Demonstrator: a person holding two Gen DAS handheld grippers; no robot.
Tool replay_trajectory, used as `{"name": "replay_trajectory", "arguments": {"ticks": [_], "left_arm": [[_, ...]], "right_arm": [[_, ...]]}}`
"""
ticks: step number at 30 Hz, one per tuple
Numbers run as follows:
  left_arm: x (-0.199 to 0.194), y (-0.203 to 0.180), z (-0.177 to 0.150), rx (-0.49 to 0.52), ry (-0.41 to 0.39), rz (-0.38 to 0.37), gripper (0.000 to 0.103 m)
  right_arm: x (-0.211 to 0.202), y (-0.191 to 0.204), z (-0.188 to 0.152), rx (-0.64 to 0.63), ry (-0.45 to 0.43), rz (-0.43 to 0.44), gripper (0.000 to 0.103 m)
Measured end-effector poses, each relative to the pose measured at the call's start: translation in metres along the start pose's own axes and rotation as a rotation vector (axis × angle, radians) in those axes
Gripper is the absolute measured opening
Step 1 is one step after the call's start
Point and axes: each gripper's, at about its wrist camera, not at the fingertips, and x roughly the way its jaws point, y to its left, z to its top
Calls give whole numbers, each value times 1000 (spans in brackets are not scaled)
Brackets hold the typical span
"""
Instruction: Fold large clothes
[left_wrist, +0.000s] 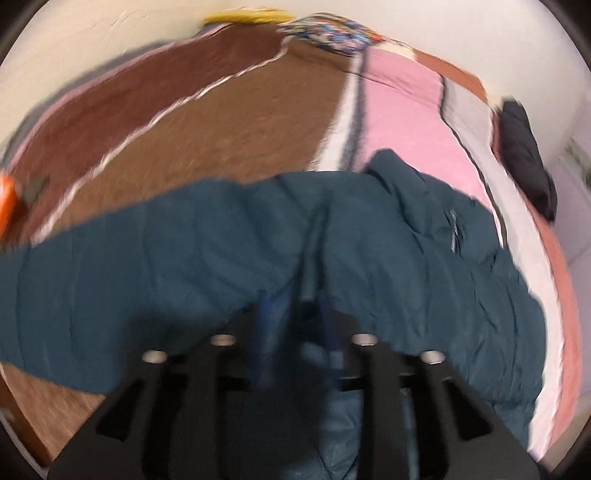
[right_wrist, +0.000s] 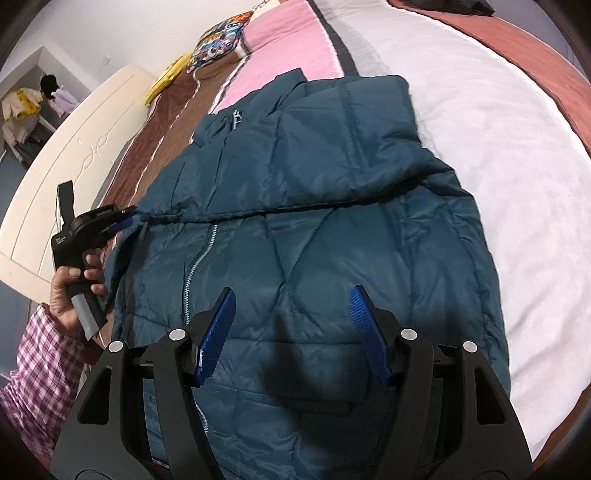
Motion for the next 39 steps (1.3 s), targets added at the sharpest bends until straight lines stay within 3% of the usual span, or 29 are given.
{"name": "replay_trajectory", "arguments": {"ticks": [2, 6, 10, 14, 19, 22, 25, 28, 31, 34, 39], "left_arm": [[1, 8, 0, -75, -2, -43, 50], [1, 17, 0, -231, 31, -169, 51], [-2, 16, -8, -283, 34, -230, 57], [-7, 17, -8, -318, 28, -299, 58], [8, 1, 0, -221, 45, -194, 62], [24, -8, 0, -199, 92, -194, 61], [36, -13, -1, -187, 137, -179, 23], [24, -7, -6, -195, 112, -190, 13], [3, 3, -16, -190, 71, -188, 12], [2, 11, -26, -194, 85, -167, 12], [11, 2, -36, -90, 75, -76, 13]], "right_arm": [[4, 4, 5, 1, 3, 8, 65], [11, 10, 21, 14, -13, 43, 65], [20, 9, 36, 35, -23, 48, 65], [28, -6, 48, 135, -18, 75, 65], [28, -20, 47, 178, -17, 74, 65], [28, -24, 45, 183, -16, 69, 65], [30, -28, 44, 188, -14, 51, 65], [29, -33, 44, 191, -20, 31, 65], [27, -38, 43, 198, -31, 27, 65], [28, -39, 43, 203, -31, 26, 65], [21, -24, 41, 164, -50, 26, 65]]}}
